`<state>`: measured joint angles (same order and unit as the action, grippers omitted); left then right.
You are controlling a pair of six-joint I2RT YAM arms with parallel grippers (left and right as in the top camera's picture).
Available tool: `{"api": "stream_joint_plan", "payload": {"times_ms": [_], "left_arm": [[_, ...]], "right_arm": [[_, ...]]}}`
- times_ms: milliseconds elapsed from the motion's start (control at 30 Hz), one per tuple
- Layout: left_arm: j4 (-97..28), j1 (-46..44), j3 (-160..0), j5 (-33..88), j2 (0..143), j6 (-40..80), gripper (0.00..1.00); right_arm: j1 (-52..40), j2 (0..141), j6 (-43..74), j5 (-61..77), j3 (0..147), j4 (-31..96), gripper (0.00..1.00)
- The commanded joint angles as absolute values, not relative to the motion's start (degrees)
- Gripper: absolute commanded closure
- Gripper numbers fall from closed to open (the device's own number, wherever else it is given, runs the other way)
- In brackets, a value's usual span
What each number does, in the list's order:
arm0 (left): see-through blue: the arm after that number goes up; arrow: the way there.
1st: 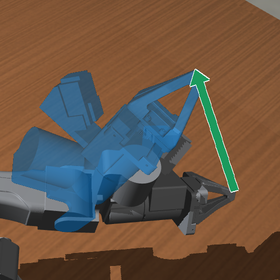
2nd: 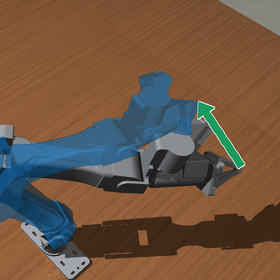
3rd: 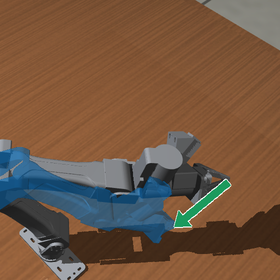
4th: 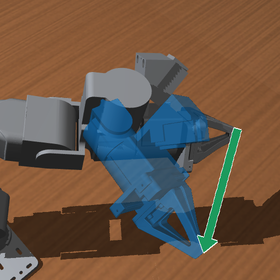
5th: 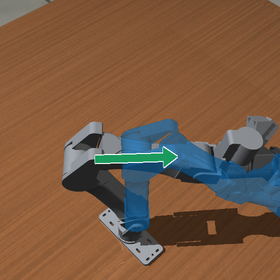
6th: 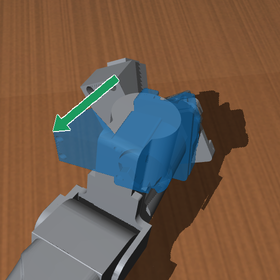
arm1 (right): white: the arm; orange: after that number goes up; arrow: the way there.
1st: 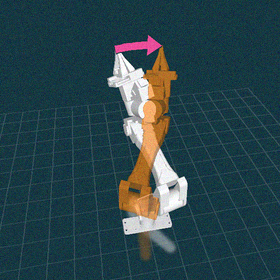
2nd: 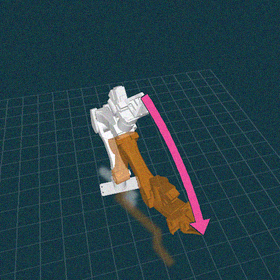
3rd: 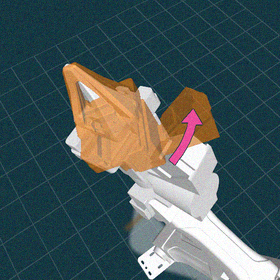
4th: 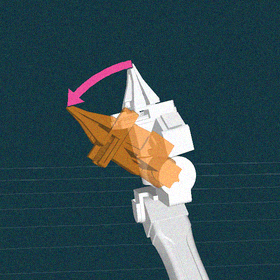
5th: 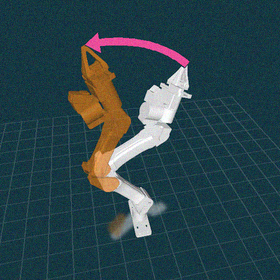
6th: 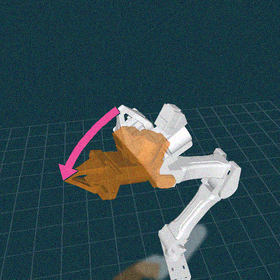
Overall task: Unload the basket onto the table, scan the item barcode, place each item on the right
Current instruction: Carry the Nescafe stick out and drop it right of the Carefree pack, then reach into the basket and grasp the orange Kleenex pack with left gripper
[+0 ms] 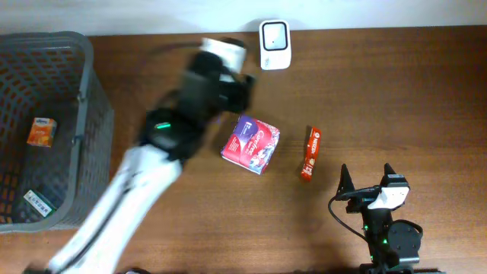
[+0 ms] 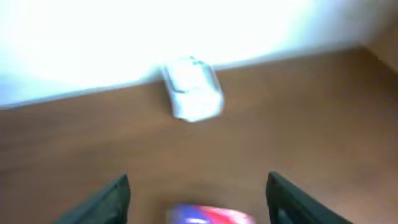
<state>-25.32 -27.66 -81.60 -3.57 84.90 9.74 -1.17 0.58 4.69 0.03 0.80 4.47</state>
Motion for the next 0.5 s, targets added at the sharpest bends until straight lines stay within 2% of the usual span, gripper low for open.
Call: {"api": "stream_joint_plan", "payload": {"times_ms": [0, 33, 167, 200, 300, 367, 467], "left_arm": [[-30.2, -14.37, -82.46, -13.56, 75.96, 8.88, 0.31], [-30.98, -5.69, -82.46, -13.85, 73.6, 8.91, 0.26], [-30.89, 11.29, -82.46, -15.51, 74.19, 8.88, 0.25], [-30.74, 15.75, -82.46, -16.27, 75.96, 8.88, 0.22], [-30.57, 21.74, -82.46, -19.14, 82.13, 5.74, 0.23], [-29.78, 22.44, -82.46, -20.03, 86.37, 1.89, 0.24], [-26.55, 22.46, -82.46, -28.38, 94.61, 0.54, 0.23]], "right_arm": [[-1.5, 0.19, 4.71, -0.27, 0.32, 4.62, 0.01], [-1.5, 0.21, 4.71, -0.25, 0.32, 4.64, 0.02], [-1.5, 0.21, 4.71, -0.25, 0.32, 4.64, 0.01], [-1.5, 0.21, 4.71, -0.27, 0.32, 4.62, 0.02], [-1.5, 0.21, 4.71, -0.27, 0.32, 4.64, 0.02], [-1.5, 0.21, 4.71, -0.25, 0.32, 4.64, 0.02], [-1.5, 0.21, 4.71, -0.27, 0.32, 4.62, 0.01]]}}
